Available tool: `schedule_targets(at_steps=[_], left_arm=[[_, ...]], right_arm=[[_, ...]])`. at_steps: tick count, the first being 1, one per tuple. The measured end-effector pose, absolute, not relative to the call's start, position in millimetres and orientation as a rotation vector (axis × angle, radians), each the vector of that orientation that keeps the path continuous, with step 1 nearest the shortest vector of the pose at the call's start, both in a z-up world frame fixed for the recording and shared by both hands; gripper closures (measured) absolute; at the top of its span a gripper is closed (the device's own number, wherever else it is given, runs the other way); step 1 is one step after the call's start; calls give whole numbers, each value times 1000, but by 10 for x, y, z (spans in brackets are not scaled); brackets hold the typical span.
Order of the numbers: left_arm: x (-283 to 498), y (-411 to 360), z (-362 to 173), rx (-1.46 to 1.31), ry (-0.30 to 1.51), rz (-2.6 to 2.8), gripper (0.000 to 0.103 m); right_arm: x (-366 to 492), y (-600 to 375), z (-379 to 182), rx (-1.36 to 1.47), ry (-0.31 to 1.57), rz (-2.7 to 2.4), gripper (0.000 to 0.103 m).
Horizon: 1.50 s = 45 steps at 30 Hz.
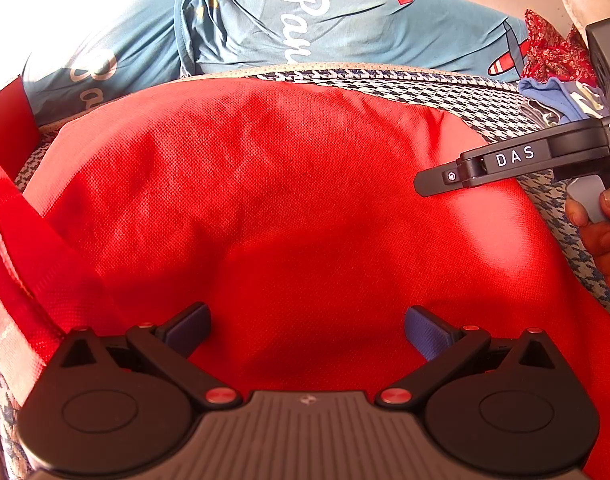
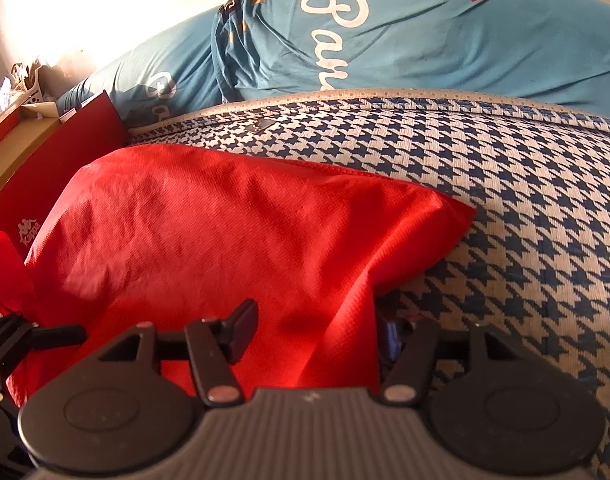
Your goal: Fold shopping bag
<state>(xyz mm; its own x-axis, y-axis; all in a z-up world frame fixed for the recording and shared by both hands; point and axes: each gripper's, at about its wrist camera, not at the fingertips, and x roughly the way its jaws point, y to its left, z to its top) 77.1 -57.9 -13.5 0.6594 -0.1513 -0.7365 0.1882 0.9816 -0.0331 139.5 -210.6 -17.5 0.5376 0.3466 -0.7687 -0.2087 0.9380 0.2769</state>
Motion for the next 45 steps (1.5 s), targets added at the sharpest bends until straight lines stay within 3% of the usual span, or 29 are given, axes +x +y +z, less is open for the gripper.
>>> schedule_targets(at_steps=[10, 14, 17, 45], left_arm=[[768, -573, -132, 48, 829, -194, 0], [769, -554, -132, 49, 829, -200, 0], [771, -553, -133, 49, 829, -199, 0], [772, -546, -132, 49, 829, -201, 0]], right_arm=[[1381, -2104, -165, 158, 945, 329, 46], [1381, -2131, -161, 151, 940, 305, 63], [1388, -2159, -166, 151, 938, 287, 70], [1400, -2152, -172, 155, 942, 291, 67]])
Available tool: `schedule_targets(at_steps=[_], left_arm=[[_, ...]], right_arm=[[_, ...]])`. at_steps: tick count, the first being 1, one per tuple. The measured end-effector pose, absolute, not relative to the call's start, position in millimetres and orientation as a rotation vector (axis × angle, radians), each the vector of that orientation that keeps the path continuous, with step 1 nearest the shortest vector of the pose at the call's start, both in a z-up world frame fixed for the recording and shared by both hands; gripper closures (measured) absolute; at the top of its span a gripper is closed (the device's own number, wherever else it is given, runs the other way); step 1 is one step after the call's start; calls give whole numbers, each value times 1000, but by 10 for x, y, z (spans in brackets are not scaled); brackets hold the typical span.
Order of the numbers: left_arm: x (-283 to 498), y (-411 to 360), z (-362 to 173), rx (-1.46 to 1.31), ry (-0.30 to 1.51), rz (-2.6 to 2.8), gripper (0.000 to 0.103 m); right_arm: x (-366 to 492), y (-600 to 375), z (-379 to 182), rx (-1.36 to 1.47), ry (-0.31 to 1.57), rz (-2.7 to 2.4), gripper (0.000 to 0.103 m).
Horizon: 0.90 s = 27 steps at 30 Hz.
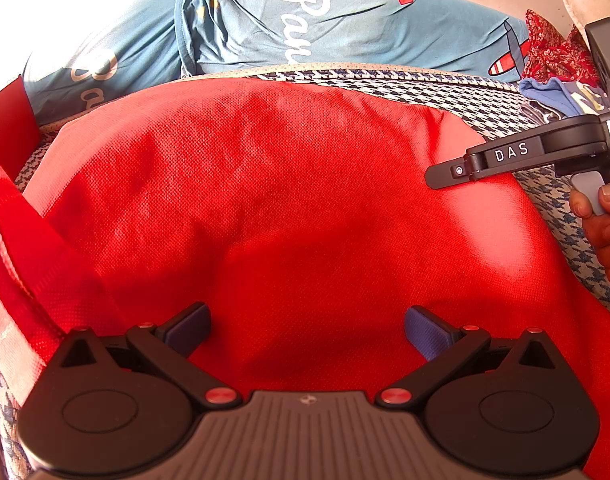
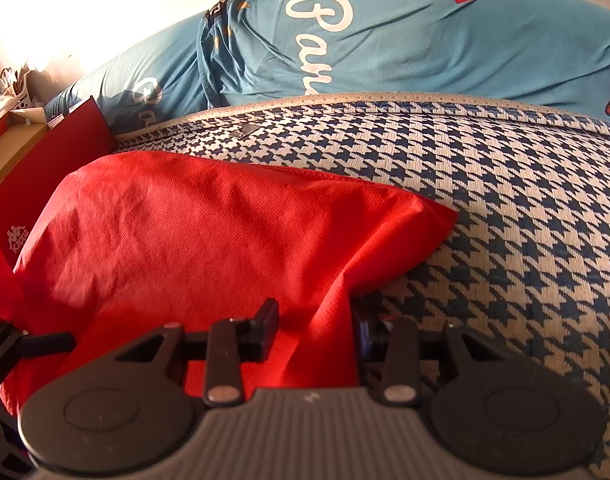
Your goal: Fold shopping bag
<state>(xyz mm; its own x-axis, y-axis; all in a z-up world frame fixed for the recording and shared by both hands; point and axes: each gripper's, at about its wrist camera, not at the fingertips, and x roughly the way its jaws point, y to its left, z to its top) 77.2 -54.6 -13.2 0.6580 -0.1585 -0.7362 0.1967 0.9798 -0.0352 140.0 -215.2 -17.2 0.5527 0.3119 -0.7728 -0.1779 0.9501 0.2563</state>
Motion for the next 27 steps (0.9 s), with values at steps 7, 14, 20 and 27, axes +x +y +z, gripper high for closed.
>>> schedule_targets(at_steps=[7, 14, 20, 27], left_arm=[[772, -546, -133, 49, 828, -201, 0], [771, -548, -132, 49, 829, -201, 0], [770, -550, -133, 49, 827, -200, 0], [770, -547, -133, 51, 826, -200, 0]], right_arm=[[1409, -2156, -174, 153, 943, 292, 67], [1415, -2150, -175, 152, 943, 294, 65], [1405, -2155, -172, 155, 940, 293, 66], [1395, -2159, -168, 151, 940, 287, 69]])
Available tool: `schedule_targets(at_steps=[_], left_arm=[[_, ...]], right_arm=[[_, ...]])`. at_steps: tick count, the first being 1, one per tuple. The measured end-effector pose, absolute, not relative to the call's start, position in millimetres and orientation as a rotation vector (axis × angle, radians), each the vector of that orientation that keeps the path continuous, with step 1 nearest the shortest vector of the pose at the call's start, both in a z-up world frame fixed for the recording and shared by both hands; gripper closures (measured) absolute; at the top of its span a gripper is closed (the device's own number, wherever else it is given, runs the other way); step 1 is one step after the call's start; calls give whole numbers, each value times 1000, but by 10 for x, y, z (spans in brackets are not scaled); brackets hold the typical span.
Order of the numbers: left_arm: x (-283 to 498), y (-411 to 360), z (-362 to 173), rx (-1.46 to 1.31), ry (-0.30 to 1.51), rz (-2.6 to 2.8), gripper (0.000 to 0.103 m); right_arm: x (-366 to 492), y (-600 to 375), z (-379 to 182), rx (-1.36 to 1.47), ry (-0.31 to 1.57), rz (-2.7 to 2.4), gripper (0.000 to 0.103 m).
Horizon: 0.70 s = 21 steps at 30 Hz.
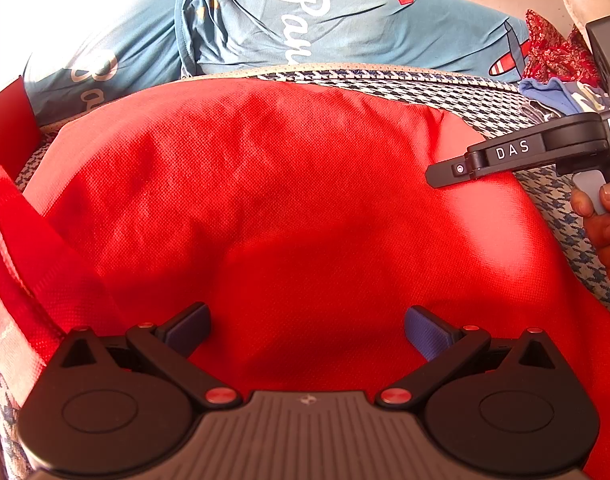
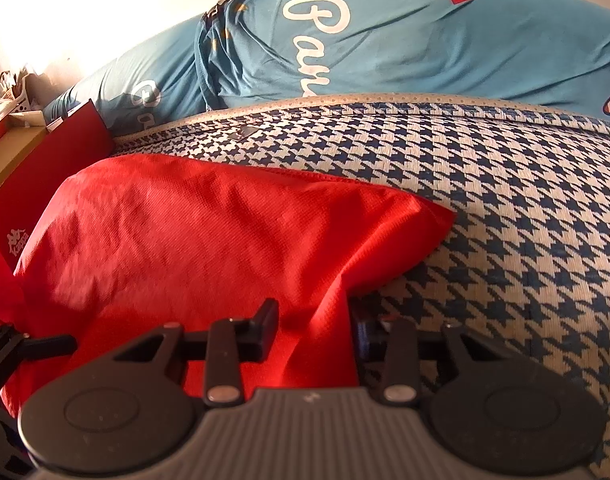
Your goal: Fold shopping bag
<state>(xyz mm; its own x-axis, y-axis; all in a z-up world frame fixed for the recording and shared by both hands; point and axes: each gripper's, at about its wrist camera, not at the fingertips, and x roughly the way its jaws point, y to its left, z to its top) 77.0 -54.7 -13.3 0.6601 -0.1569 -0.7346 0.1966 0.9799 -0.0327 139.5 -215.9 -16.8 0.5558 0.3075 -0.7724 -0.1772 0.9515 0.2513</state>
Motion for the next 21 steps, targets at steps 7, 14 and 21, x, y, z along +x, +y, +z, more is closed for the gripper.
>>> schedule_targets(at_steps=[7, 14, 21], left_arm=[[773, -541, -133, 51, 826, -200, 0], [769, -544, -134, 51, 826, -200, 0], [771, -544, -137, 51, 825, -200, 0]], right_arm=[[1399, -2155, -177, 156, 942, 290, 66], [1399, -2154, -174, 156, 942, 291, 66], [1414, -2165, -165, 156, 942, 291, 66]])
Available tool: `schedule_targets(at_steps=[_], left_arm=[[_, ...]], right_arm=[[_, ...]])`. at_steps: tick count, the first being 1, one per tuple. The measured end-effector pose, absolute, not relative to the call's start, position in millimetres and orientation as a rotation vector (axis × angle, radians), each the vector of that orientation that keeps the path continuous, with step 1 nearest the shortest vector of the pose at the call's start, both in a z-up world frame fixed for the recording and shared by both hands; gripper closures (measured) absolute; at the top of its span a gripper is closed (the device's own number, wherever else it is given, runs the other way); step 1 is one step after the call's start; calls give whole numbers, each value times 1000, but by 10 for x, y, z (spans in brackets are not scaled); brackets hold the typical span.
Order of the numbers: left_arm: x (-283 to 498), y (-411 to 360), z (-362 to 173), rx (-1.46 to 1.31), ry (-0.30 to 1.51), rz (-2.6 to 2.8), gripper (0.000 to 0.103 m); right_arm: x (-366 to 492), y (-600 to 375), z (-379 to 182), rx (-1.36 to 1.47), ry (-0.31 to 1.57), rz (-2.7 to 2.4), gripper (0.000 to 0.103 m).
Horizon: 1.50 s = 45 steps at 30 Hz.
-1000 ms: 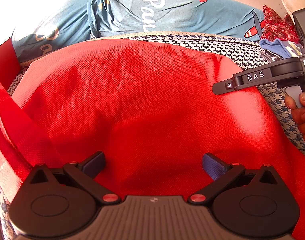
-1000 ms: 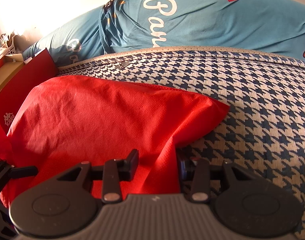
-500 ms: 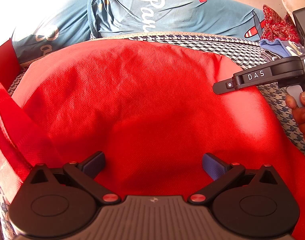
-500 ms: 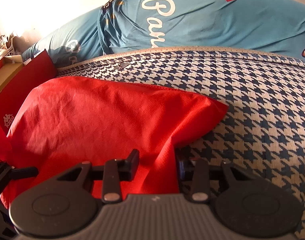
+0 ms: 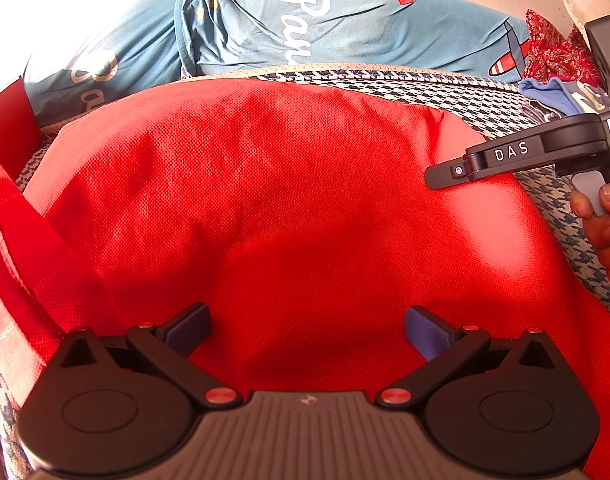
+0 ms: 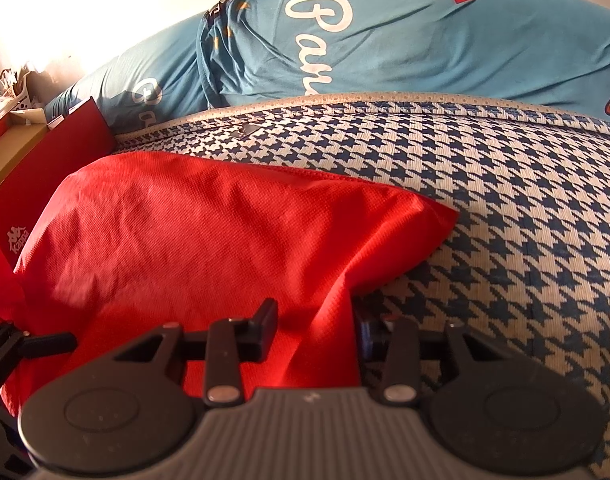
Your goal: Fold shopping bag
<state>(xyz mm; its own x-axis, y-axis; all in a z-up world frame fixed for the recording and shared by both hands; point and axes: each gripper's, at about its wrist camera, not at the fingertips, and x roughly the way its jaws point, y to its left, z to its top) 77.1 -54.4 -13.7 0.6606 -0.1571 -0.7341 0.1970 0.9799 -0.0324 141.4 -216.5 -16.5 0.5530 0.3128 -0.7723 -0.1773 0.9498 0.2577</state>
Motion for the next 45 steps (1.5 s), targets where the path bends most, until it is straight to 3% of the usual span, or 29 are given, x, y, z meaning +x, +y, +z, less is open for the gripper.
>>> schedule_targets(at_steps=[19, 45], left_arm=[[771, -548, -136, 51, 825, -200, 0], [771, -545, -142, 52, 825, -199, 0]], right_arm=[[1417, -2158, -160, 154, 942, 296, 65], [1447, -2154, -165, 161, 943, 313, 55]])
